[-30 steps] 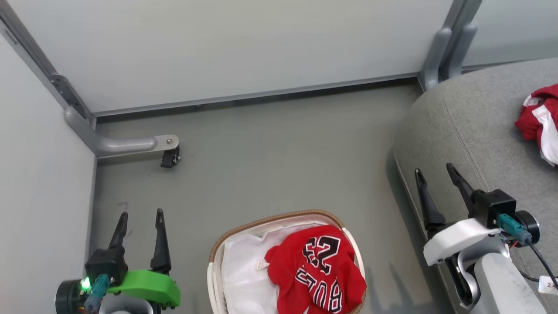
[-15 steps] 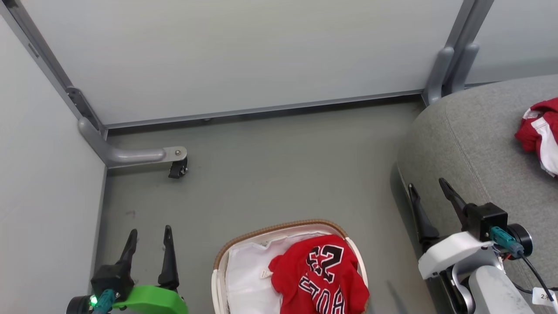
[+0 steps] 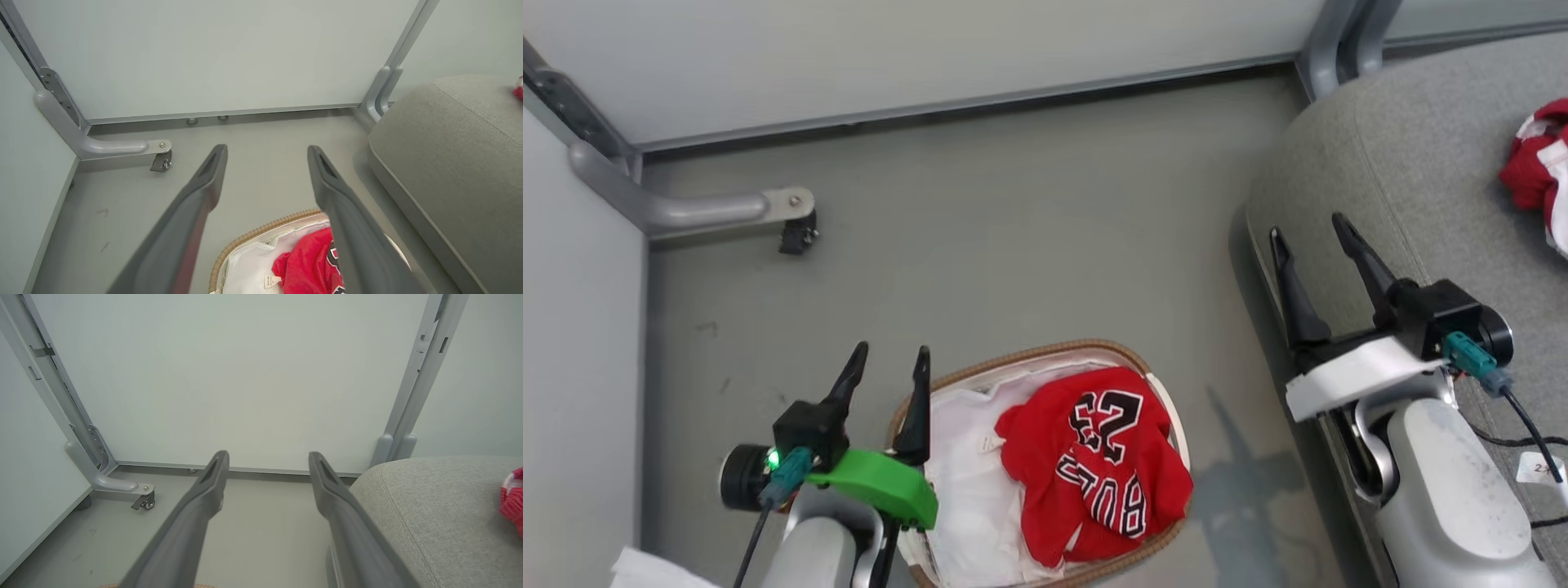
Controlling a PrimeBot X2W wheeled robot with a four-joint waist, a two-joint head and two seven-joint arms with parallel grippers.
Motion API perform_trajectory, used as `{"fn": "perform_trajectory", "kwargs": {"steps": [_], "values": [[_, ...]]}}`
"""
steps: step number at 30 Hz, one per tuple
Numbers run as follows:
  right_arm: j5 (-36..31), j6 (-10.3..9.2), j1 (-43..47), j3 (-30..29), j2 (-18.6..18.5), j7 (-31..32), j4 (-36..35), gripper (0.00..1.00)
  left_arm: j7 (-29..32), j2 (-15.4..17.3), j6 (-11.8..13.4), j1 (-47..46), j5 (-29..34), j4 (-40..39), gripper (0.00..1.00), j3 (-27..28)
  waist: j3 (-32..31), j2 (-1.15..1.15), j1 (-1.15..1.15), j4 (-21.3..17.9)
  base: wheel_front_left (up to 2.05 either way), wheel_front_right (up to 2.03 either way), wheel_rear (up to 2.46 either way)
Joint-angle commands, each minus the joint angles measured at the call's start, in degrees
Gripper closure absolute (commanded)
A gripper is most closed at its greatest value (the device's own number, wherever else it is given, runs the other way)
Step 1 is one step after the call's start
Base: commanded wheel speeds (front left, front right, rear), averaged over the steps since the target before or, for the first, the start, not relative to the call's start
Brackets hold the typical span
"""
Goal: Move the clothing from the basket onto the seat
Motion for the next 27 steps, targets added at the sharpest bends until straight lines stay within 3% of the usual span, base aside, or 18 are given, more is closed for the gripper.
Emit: {"fn": "perform_trajectory", "kwargs": {"steps": [1, 10, 27], "values": [[0.36, -0.06, -1.58, 0.10, 0.12, -0.01, -0.60, 0.00, -0.05, 0.19, -0.31, -2.39, -0.16, 1.06, 0.00, -0.83, 6.66, 0.00, 0.00, -3.92, 0.00, 0.00, 0.00], [0.66, -0.06, -7.08, 1.03, 1.33, -0.01, -2.92, 0.00, -0.05, 0.28, -0.86, -13.01, -1.29, 10.24, 0.00, -6.88, 16.13, 0.00, 0.00, -9.12, 0.00, 0.00, 0.00], [3.05, -0.06, -9.74, 1.60, 1.93, -0.01, -6.48, 0.00, -0.05, 0.53, -0.91, -25.35, -5.74, 26.99, 0.00, -19.71, 27.08, 0.00, 0.00, -15.42, 0.00, 0.00, 0.00]]}}
